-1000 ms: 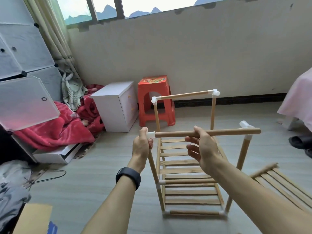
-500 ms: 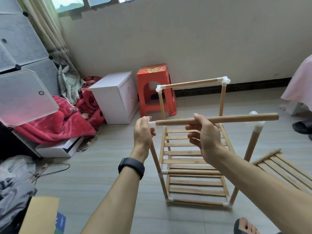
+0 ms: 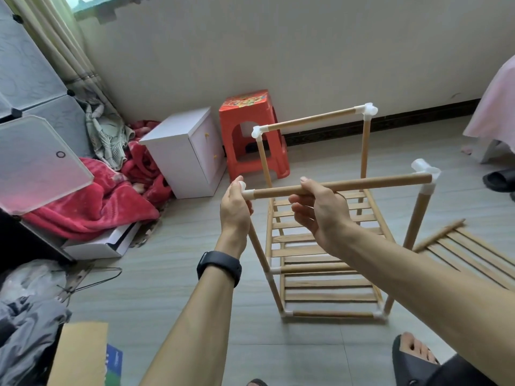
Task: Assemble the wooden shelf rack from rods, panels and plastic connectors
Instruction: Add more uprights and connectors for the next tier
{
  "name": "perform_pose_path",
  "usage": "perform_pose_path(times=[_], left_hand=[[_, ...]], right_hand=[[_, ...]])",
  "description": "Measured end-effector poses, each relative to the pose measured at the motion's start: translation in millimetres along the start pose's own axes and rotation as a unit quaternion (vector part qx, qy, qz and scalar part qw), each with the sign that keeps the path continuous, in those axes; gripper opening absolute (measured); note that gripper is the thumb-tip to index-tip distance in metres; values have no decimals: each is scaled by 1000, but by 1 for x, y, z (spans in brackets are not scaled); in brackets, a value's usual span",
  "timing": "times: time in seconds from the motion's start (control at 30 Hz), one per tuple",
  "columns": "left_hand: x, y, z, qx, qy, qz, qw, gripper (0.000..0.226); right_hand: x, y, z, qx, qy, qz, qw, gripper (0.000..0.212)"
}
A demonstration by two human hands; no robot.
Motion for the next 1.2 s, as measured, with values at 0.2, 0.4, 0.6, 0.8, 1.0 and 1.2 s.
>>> perform_pose_path(times=[0.2,0.4,0.6,0.8,1.0,1.2], left_hand=[[8,5,-1,26,-119,25,992,41],[57,44,42,57,-386,282,877,31],[72,79,139,-158,-452,428,766,45],[69,97,199,-185,-488,527,671,45],[69,93,201,-132,-496,611,603,40],[71,91,205,-89,-494,631,592,50]], right_hand=[[-12,-7,-9,-60,68,48,995,31],[-35,4,-38,-48,292,-31,955,53],[-109,22,-119,204,297,-428,829,36],[-97,-11,-176,176,341,-220,897,30],[-86,-24,-174,4,338,-181,923,49],[-81,-34,-182,38,352,-204,913,60]])
Point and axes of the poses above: each hand's wrist, its own y-axis away from the middle knuckle, its own z-axis out of the palm, x = y × z, the point moved 4 cm from there along -y, towards the middle knuckle
